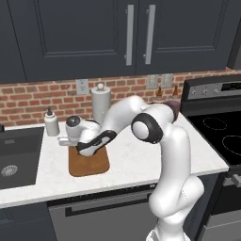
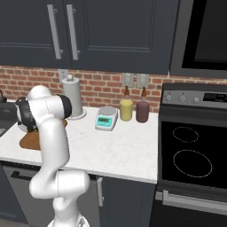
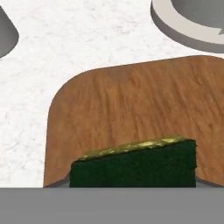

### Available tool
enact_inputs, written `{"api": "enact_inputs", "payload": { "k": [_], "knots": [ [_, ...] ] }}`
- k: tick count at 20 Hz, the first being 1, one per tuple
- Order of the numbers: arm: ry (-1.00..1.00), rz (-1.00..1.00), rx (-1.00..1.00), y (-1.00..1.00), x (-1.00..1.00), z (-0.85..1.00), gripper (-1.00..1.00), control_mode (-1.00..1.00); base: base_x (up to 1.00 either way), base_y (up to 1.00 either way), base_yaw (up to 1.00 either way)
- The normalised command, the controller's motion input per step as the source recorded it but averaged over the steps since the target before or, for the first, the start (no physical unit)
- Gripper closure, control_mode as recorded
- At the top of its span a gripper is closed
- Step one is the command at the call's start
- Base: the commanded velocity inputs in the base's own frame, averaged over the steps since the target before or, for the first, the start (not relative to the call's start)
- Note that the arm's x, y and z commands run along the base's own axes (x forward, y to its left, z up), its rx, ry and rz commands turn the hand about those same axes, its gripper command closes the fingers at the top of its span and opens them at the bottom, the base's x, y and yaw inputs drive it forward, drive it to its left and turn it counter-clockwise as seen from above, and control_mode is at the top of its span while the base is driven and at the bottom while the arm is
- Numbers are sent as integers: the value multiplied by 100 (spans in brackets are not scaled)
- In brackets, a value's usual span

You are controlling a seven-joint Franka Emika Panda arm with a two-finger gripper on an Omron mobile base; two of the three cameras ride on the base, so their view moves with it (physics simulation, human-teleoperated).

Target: Pick up the sponge from the counter and clean the cutting board by briefly scrubbing or pressing down on the cutting board. Once finished, release the sponge.

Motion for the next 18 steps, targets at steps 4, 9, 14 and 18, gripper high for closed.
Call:
{"api": "enact_inputs", "payload": {
  "k": [4,9,14,18],
  "knots": [
    [1,0,4,0,-100,-55,100,-100,0,0,0],
    [2,0,4,0,-99,-63,100,-100,0,0,0],
    [4,0,2,0,-95,-73,100,-100,0,0,0],
    [5,0,0,0,-92,-73,100,-100,0,0,0]
  ]
}}
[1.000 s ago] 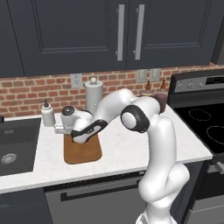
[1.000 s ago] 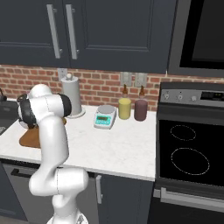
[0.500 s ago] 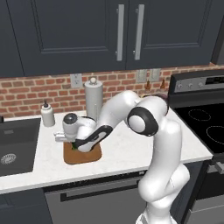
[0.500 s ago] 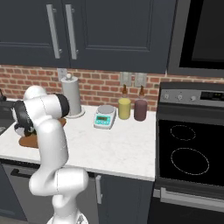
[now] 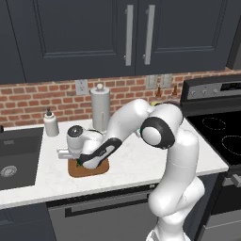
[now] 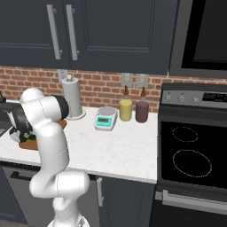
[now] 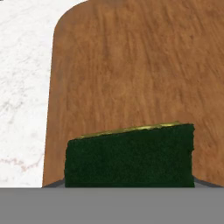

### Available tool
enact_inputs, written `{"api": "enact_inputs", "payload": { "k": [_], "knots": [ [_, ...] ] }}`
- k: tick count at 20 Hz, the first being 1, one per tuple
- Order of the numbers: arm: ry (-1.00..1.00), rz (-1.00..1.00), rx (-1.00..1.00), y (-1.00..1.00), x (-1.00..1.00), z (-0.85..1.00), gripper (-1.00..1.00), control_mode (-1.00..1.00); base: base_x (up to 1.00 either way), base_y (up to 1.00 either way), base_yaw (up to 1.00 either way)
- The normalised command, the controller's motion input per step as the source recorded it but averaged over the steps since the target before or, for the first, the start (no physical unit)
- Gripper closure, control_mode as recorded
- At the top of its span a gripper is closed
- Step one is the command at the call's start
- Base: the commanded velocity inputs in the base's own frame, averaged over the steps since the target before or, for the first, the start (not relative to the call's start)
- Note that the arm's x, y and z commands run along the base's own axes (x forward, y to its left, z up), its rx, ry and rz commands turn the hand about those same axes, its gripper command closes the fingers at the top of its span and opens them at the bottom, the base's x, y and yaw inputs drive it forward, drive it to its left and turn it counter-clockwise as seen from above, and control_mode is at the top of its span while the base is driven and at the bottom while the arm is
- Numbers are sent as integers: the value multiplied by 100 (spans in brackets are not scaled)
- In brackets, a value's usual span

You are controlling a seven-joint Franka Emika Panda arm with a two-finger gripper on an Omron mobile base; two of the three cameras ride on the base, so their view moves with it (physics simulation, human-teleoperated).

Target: Pick up the sponge from the counter and clean the cutting board by briefly scrubbing or pressing down on the cutting board. Once finished, release the sponge.

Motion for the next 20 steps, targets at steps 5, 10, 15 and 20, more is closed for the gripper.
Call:
{"api": "enact_inputs", "payload": {
  "k": [5,10,15,20],
  "knots": [
    [0,0,1,-9,-54,-42,100,-100,0,0,0],
    [0,0,0,-40,-53,-39,100,-100,0,0,0],
    [0,0,0,-63,-37,-35,100,-100,0,0,0],
    [0,0,0,-75,-2,-30,100,-100,0,0,0]
  ]
}}
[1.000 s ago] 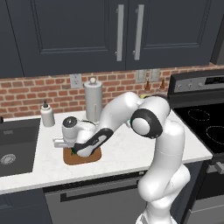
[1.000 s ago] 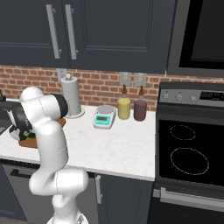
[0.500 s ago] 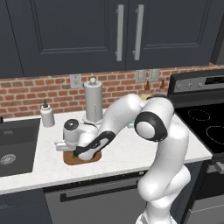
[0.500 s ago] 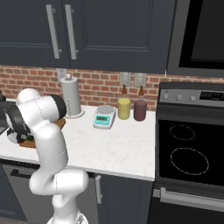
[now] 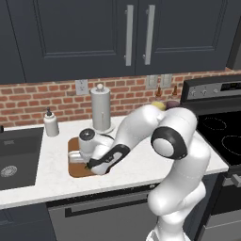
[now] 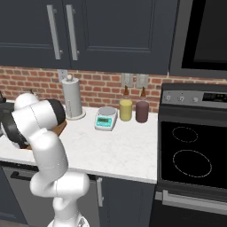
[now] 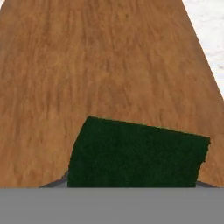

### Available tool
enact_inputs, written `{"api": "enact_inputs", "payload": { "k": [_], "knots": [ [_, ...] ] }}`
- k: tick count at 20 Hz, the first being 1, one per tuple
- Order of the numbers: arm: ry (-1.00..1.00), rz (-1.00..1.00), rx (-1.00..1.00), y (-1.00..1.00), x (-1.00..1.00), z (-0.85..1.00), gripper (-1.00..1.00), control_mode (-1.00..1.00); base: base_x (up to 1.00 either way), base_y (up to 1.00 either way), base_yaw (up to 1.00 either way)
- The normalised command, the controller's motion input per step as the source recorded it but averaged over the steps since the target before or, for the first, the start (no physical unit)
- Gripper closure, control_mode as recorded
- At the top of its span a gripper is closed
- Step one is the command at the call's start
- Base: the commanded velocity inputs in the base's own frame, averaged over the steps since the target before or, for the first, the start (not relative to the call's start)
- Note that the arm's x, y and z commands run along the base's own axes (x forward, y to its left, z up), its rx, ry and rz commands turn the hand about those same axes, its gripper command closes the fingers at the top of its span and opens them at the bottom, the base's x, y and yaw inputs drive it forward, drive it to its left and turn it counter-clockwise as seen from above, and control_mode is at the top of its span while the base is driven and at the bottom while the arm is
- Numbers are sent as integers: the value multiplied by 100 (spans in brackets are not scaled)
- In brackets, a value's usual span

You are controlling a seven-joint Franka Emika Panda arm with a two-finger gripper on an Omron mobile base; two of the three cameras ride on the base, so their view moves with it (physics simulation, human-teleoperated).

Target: Pick up the sponge from the counter and clean the cutting board by briefly scrubbing or pressing down on the cutting board. Once finished, release the sponge.

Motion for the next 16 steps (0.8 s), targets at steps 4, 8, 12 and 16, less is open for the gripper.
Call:
{"api": "enact_inputs", "payload": {
  "k": [4,8,12,16],
  "knots": [
    [0,0,0,-77,0,-27,100,-100,0,0,0],
    [0,0,0,-74,3,-31,100,-100,0,0,0],
    [0,0,0,-59,21,-30,100,-100,0,0,0],
    [0,0,0,-44,42,-26,100,-100,0,0,0]
  ]
}}
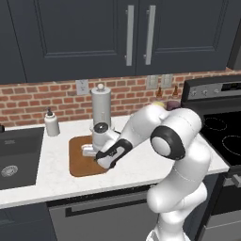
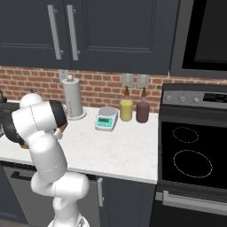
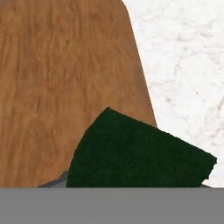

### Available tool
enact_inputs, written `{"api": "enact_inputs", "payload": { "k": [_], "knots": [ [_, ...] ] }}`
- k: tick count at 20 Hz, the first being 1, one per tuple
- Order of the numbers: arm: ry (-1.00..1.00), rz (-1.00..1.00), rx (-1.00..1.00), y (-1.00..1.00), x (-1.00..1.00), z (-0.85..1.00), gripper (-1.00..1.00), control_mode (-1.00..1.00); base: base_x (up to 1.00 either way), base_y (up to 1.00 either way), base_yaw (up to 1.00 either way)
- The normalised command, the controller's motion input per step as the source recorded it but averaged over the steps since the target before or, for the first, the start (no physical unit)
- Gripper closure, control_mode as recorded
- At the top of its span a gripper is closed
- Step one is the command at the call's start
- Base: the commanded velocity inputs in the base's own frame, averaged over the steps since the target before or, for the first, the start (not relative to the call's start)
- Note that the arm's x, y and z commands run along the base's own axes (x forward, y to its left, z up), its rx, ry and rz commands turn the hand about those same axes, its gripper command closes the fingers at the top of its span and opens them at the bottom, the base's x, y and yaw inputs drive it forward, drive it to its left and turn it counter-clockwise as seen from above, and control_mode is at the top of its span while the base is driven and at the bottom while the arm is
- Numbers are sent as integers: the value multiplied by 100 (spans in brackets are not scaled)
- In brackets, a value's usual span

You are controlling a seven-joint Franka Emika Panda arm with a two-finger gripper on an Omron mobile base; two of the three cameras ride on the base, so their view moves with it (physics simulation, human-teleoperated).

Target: Pick up the sponge from the counter and clean the cutting board by briefly scrubbing or pressing down on the cutting board. Once finished, release the sponge.

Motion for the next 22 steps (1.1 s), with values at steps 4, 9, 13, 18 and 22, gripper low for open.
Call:
{"api": "enact_inputs", "payload": {
  "k": [4,9,13,18,22],
  "knots": [
    [0,0,0,-26,62,-49,100,-100,0,0,0],
    [0,0,0,-20,63,-59,100,-100,0,0,0],
    [0,0,0,-22,65,-19,100,-100,0,0,0],
    [0,0,0,-19,61,-14,100,-100,0,0,0],
    [0,0,0,-33,49,-33,100,-100,0,0,0]
  ]
}}
